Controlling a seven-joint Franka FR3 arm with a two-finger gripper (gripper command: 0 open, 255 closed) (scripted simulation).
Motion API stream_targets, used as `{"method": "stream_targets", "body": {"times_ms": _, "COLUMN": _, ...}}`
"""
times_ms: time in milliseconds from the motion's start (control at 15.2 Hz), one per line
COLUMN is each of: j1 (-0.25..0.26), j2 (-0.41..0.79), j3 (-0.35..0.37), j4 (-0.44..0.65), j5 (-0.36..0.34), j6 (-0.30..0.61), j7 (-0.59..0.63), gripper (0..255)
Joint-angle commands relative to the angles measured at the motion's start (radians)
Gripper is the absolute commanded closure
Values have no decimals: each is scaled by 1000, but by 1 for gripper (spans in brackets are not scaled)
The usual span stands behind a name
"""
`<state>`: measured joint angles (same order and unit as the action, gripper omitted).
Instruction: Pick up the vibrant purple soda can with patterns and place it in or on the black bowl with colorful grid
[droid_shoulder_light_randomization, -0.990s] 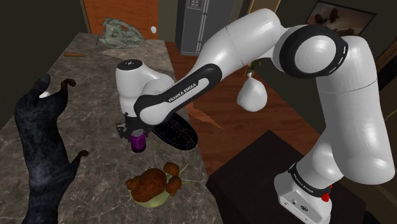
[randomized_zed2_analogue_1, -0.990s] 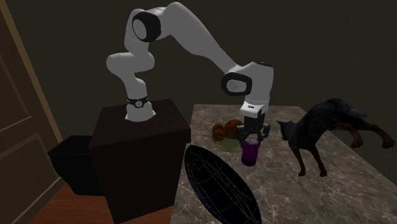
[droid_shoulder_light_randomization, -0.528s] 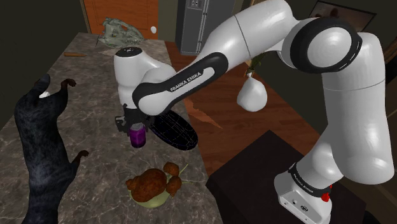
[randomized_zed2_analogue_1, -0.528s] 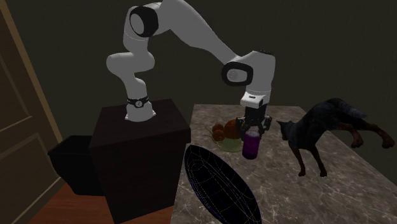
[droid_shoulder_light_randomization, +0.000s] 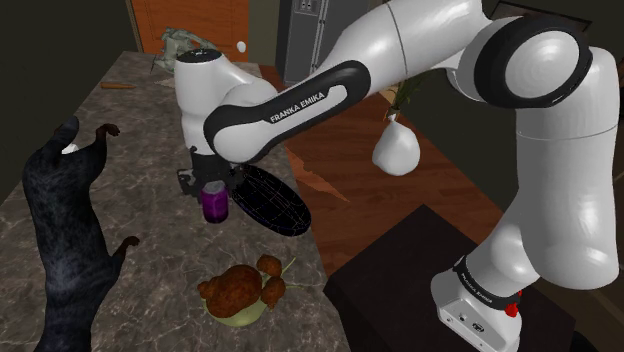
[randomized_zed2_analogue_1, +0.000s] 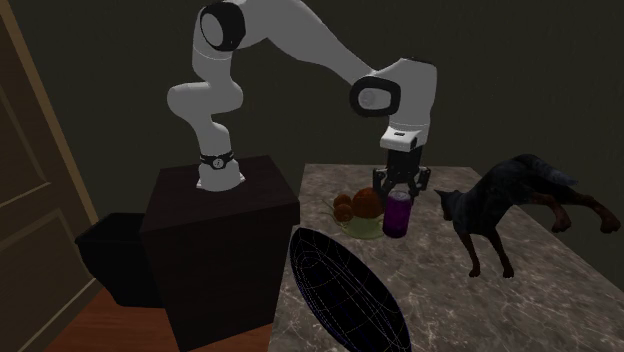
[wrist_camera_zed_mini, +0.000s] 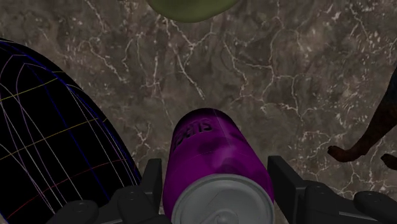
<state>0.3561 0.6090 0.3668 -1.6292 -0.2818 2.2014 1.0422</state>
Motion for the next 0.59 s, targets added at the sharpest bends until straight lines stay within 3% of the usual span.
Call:
{"method": "stream_targets", "body": {"times_ms": 0, "j1": -3, "j2": -15, "j3": 4, "j4": 4, "j5": 6, "j6": -18, "j7": -4, "gripper": 255}}
{"method": "stream_targets", "body": {"times_ms": 462, "j1": -9, "j2": -56, "j3": 17, "j4": 26, "j5": 25, "j6": -79, "j7": -17, "gripper": 255}}
{"method": "stream_targets", "body": {"times_ms": 528, "j1": -30, "j2": -73, "j3": 16, "j4": 5, "j5": 32, "j6": -74, "j7": -37, "gripper": 255}}
